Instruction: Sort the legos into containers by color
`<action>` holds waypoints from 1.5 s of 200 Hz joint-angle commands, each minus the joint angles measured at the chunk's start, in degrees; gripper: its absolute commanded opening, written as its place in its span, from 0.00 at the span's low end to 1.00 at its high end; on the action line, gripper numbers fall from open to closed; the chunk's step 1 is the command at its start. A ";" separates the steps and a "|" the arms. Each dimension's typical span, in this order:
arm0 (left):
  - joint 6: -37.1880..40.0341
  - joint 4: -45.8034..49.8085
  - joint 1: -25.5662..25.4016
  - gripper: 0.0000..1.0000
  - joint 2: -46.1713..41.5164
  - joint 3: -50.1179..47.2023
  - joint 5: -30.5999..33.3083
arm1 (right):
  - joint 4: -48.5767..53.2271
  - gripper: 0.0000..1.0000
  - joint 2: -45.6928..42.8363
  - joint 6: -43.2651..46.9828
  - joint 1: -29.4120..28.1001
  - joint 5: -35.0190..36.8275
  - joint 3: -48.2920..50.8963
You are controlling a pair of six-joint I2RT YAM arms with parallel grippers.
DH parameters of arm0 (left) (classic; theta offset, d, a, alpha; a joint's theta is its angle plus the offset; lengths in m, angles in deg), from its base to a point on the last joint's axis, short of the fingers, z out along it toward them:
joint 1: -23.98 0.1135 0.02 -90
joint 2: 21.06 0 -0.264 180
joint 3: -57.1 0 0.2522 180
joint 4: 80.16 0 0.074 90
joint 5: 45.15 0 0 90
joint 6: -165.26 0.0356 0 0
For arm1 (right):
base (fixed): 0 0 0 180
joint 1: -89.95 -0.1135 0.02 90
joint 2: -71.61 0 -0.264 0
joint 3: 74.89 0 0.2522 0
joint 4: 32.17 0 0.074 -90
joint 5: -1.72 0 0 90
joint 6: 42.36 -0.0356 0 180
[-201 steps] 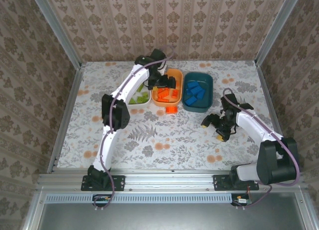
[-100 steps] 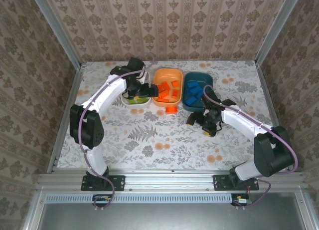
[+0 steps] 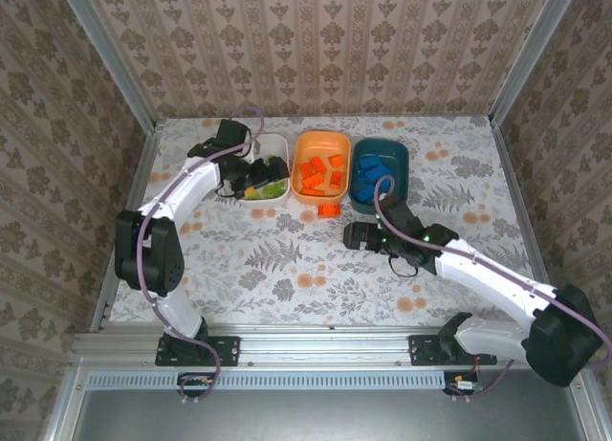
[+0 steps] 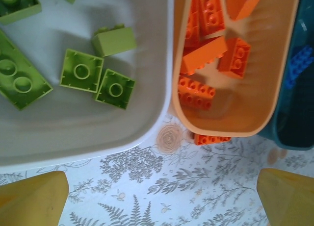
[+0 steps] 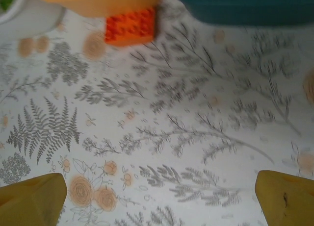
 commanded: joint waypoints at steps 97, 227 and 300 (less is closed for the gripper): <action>-2.08 -0.23 2.66 1.00 -11.99 -9.61 -0.50 | -23.87 0.97 16.47 13.57 -8.16 12.03 0.94; 2.40 11.07 3.57 1.00 -16.23 -6.91 1.61 | -40.73 0.99 39.39 6.71 -11.55 17.47 -1.47; 3.68 13.24 4.33 1.00 -15.32 -6.37 1.27 | -40.60 0.98 48.02 4.98 -7.03 15.77 -7.39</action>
